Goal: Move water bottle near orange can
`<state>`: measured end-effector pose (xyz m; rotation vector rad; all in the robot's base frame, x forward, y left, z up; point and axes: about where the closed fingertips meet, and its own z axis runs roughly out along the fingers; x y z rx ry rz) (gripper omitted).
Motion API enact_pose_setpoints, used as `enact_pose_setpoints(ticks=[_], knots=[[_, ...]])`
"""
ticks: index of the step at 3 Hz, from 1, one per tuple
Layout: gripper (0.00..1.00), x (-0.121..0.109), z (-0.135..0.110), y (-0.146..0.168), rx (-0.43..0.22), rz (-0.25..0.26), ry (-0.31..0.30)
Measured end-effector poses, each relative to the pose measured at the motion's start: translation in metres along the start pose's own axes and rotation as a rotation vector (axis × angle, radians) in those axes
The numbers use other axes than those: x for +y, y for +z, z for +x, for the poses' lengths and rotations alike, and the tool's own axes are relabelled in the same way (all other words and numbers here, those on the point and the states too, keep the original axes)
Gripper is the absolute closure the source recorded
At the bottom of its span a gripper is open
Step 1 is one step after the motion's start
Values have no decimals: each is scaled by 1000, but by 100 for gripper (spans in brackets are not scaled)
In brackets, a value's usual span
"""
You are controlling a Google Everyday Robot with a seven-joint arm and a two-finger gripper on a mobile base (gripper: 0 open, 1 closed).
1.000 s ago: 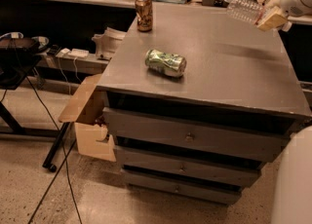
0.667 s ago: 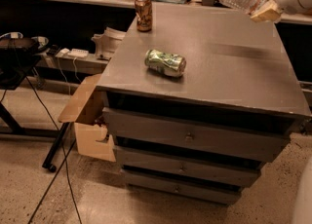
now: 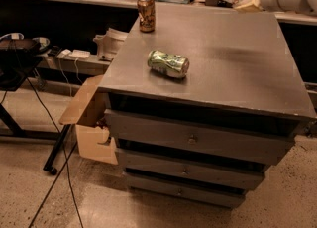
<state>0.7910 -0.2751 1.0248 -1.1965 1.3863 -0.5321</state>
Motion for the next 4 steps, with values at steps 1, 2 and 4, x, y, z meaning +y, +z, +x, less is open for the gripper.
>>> enact_pose_setpoints(ticks=[1, 2, 4], knots=[[100, 8, -31, 8, 28, 65, -92], [100, 2, -58, 16, 59, 119, -189], [100, 13, -91, 47, -58, 22, -128]])
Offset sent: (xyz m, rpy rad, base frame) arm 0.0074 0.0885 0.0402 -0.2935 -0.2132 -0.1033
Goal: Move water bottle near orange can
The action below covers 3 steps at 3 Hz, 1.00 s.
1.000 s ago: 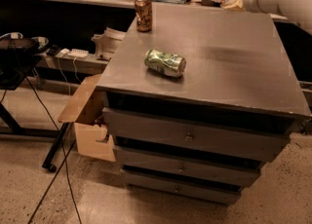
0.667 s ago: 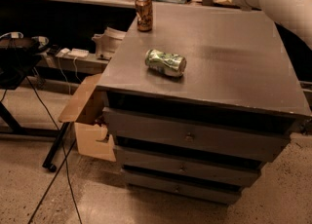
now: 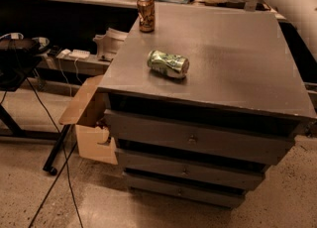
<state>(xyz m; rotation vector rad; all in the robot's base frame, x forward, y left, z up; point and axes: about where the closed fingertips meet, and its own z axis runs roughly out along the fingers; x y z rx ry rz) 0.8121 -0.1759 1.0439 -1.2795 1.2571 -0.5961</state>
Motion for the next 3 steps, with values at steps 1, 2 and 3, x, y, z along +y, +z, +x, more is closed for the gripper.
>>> enact_pose_setpoints(ticks=[1, 2, 3], knots=[[100, -17, -43, 16, -123, -86, -56], [100, -7, -45, 18, -102, -187, -82], [100, -1, -44, 19, -86, -215, -128]])
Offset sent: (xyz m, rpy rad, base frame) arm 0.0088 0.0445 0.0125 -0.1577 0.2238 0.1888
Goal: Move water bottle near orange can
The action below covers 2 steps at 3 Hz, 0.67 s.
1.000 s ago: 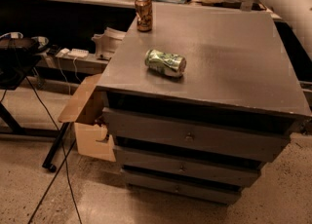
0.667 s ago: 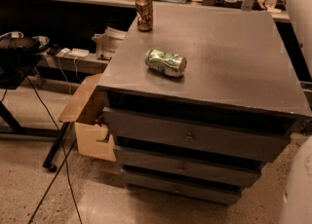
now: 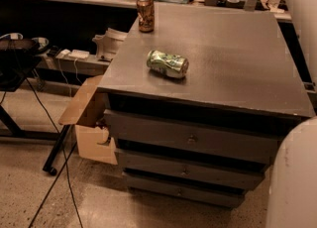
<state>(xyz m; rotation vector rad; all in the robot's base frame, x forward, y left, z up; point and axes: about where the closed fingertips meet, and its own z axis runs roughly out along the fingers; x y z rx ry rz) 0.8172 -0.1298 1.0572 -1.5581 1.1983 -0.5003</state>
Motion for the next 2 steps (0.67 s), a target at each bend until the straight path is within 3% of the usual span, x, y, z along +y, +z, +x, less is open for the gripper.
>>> enact_pose_setpoints(ticks=[2], knots=[[100, 37, 20, 39, 108, -95, -88]])
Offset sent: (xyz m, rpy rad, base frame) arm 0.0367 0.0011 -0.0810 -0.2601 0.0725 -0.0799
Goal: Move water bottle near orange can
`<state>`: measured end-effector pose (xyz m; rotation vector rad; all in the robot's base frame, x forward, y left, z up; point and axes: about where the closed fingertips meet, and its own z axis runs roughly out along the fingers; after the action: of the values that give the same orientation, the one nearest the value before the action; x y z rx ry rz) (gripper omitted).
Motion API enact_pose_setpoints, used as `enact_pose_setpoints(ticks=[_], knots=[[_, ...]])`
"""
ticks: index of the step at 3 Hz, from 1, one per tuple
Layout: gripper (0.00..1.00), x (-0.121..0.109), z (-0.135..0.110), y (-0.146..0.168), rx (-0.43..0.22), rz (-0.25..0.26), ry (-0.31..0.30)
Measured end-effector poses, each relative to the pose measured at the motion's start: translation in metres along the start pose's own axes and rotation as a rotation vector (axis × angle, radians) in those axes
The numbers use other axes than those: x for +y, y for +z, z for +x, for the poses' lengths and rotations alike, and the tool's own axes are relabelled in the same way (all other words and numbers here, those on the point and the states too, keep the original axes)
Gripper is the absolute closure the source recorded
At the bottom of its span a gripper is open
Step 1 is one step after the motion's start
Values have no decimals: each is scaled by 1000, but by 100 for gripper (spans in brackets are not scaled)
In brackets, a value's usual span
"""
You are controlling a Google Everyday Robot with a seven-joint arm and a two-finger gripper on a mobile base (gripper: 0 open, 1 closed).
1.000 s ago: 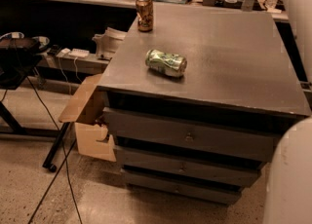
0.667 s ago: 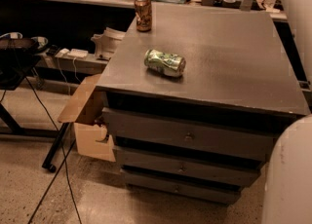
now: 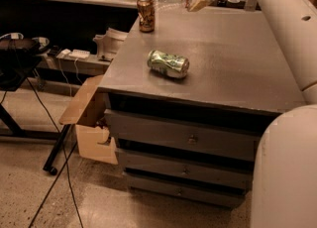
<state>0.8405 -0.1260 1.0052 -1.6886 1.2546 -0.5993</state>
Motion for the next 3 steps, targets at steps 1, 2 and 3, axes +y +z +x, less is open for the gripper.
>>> enact_pose_setpoints(ticks=[1, 2, 3], knots=[[100, 15, 3, 17, 46, -40, -23], [100, 27, 0, 31, 88, -71, -44], [100, 38, -9, 43, 71, -77, -14]])
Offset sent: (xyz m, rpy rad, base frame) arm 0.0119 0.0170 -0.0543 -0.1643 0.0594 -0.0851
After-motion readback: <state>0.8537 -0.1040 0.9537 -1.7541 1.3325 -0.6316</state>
